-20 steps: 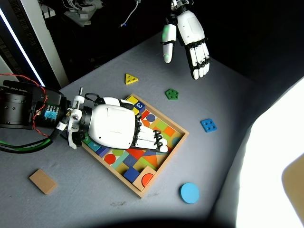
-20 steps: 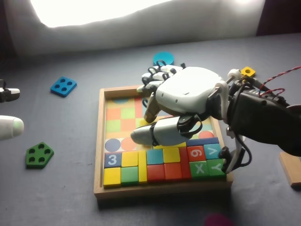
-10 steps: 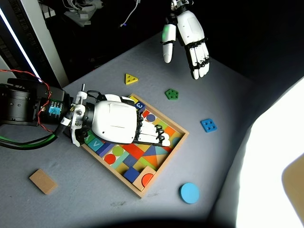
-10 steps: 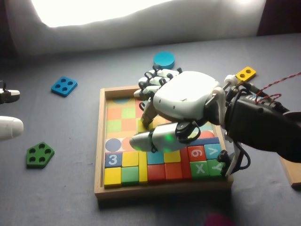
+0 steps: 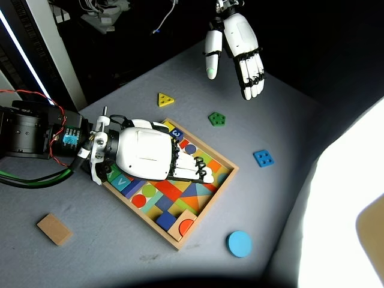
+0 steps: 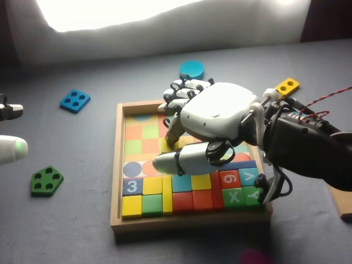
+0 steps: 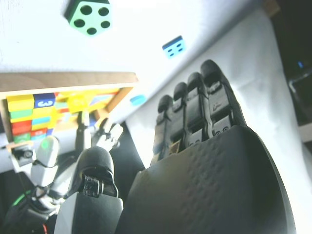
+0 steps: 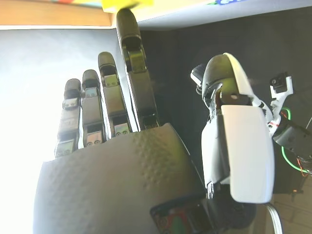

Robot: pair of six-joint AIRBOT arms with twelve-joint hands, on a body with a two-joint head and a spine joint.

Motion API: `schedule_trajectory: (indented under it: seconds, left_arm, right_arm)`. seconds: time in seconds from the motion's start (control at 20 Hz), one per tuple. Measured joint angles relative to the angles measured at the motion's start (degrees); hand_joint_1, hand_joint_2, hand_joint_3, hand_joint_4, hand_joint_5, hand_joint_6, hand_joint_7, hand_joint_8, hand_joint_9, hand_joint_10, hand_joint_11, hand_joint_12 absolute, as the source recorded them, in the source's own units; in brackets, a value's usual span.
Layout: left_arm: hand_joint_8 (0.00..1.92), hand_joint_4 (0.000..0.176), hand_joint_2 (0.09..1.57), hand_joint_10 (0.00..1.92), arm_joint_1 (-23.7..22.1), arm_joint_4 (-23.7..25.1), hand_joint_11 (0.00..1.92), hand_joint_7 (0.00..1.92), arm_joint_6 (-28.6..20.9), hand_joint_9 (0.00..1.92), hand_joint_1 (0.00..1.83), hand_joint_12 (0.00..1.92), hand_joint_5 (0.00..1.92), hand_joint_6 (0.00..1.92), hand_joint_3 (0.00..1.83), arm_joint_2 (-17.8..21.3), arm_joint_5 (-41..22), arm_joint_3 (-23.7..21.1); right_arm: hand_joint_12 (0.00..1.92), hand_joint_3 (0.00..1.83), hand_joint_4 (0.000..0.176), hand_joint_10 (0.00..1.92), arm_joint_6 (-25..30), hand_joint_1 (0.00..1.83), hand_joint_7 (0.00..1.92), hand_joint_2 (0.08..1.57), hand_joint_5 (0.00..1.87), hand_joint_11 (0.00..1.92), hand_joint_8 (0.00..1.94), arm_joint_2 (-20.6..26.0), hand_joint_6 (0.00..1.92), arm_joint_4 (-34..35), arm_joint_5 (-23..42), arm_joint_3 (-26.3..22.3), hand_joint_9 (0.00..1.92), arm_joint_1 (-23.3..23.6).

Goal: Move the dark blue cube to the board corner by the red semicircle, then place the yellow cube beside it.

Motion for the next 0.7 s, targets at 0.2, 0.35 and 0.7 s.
schedule_trajectory:
  seconds: [0.2, 0.35, 0.7]
  left_arm:
    - [0.0, 0.028, 1.29, 0.01, 0.0, -0.1, 0.0, 0.13, 0.0, 0.11, 0.0, 0.36, 0.13, 0.0, 0.0, 0.0, 0.0, 0.0]
    - [0.0, 0.026, 1.29, 0.0, 0.0, 0.0, 0.0, 0.12, 0.0, 0.09, 0.0, 0.37, 0.11, 0.0, 0.0, 0.0, 0.0, 0.0]
    - [0.01, 0.018, 1.3, 0.0, 0.0, 0.0, 0.0, 0.13, 0.0, 0.09, 0.0, 0.36, 0.14, 0.01, 0.0, 0.0, 0.0, 0.0]
  right_arm:
    - [0.12, 0.0, 0.0, 0.0, 0.6, 0.0, 0.29, 1.16, 0.87, 0.0, 0.0, 0.9, 0.0, -2.3, 0.3, 1.6, 0.11, -0.4]
    - [0.08, 0.0, 0.0, 0.0, 1.7, 0.0, 0.27, 1.16, 0.86, 0.0, 0.0, 1.6, 0.0, -3.0, 0.6, 3.0, 0.1, -0.7]
    - [0.17, 0.0, 0.0, 0.0, 1.8, 0.0, 0.31, 1.16, 0.86, 0.0, 0.01, 3.1, 0.0, -4.6, 0.3, 4.8, 0.13, -1.1]
